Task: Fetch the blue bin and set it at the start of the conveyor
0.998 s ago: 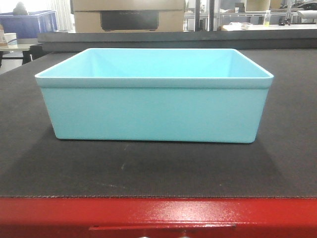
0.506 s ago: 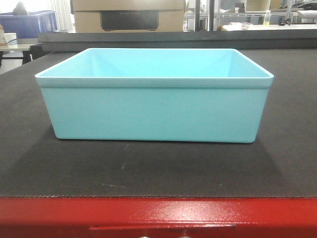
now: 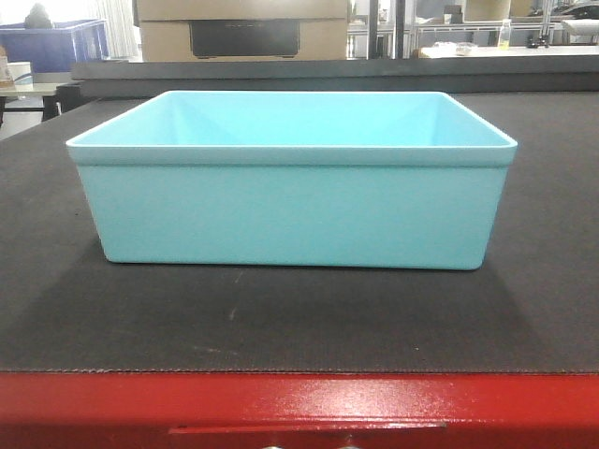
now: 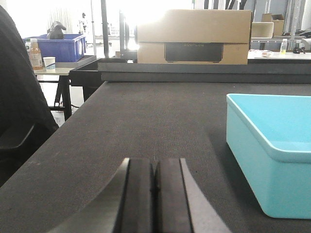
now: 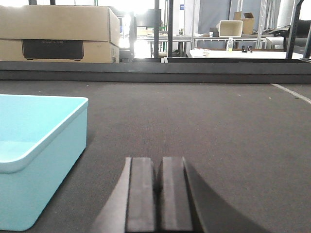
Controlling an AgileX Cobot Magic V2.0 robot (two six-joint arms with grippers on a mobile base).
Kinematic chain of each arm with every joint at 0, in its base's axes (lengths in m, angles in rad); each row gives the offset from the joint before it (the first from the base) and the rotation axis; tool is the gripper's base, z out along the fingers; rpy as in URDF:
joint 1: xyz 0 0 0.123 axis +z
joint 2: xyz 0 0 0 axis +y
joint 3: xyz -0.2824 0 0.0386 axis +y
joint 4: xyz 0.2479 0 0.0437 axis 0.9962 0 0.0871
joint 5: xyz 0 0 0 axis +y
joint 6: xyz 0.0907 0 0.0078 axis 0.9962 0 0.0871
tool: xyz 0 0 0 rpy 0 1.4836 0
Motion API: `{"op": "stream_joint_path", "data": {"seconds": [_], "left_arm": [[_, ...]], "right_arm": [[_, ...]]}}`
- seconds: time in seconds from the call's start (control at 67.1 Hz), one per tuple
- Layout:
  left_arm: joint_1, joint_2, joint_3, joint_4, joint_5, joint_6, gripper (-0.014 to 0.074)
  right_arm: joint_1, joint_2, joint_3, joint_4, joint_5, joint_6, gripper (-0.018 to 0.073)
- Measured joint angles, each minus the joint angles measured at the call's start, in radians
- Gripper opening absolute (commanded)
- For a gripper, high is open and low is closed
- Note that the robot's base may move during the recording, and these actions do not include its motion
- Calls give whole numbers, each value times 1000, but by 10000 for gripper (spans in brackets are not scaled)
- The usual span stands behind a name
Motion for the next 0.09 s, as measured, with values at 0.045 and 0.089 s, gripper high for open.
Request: {"op": "stream_joint_path", "data": {"seconds": [0.045, 0.089], "left_arm": [[0, 0, 0, 0, 0, 0, -111], [0, 0, 0, 0, 0, 0, -111]], "right_arm": [[0, 0, 0, 0, 0, 0, -162], [0, 0, 0, 0, 0, 0, -162]]}}
